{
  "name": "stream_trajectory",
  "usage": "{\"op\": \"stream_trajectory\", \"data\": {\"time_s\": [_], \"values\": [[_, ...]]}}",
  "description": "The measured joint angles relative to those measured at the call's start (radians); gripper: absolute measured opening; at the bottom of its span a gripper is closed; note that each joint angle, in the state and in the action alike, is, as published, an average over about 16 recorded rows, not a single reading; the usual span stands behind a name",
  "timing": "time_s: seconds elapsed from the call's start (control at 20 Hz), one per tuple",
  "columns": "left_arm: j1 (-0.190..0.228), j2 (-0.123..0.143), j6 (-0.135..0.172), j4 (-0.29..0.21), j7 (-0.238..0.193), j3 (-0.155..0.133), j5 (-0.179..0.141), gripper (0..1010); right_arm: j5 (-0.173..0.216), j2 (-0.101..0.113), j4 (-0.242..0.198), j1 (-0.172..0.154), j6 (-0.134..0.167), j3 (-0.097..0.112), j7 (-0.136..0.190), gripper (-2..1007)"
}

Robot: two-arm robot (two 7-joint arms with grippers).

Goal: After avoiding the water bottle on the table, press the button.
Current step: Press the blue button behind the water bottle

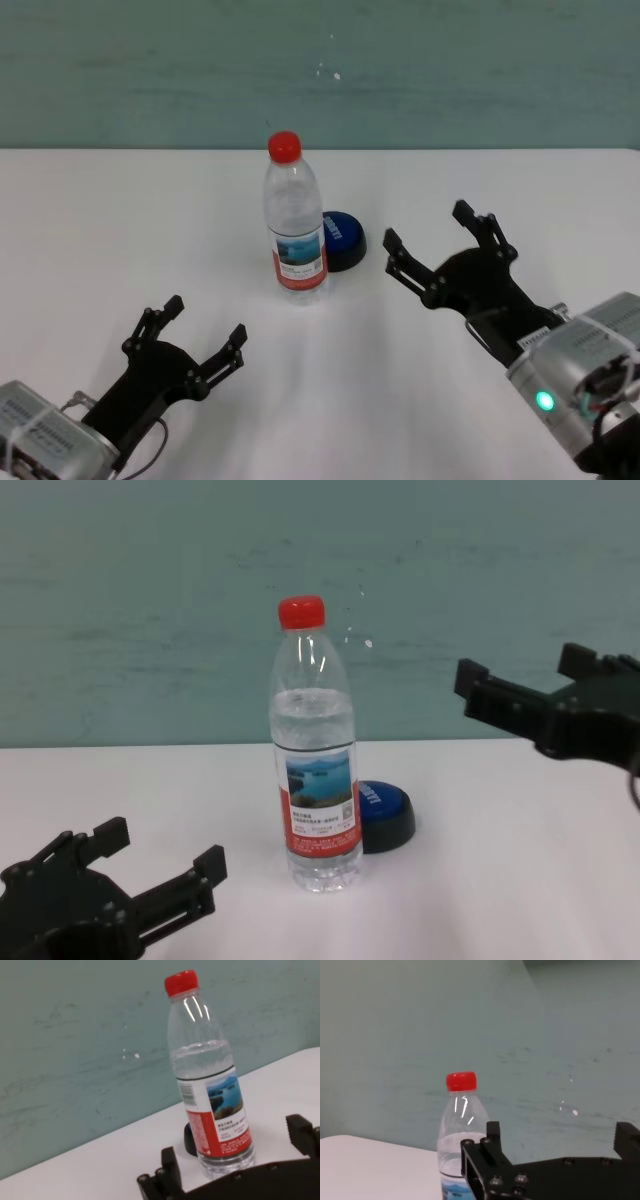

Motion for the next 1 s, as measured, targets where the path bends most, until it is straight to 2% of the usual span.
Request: {"op": "stream_trajectory", "data": {"time_s": [0.2, 0.5, 0.75, 1.0], "values": [[0.000, 0.000, 0.000, 0.000, 0.000, 0.000, 0.000, 1000, 0.031, 0.023, -0.042, -0.033, 0.032, 0.013, 0.036, 1004], [0.000, 0.000, 0.000, 0.000, 0.000, 0.000, 0.000, 1000, 0.072, 0.057, -0.085, -0.065, 0.083, 0.026, 0.069, 1004], [0.000, 0.000, 0.000, 0.000, 0.000, 0.000, 0.000, 1000, 0.091, 0.083, -0.089, -0.069, 0.112, 0.013, 0.089, 1004], [0.000, 0.000, 0.000, 0.000, 0.000, 0.000, 0.000, 1000, 0.096, 0.100, -0.067, -0.058, 0.113, -0.013, 0.105, 1004]]}}
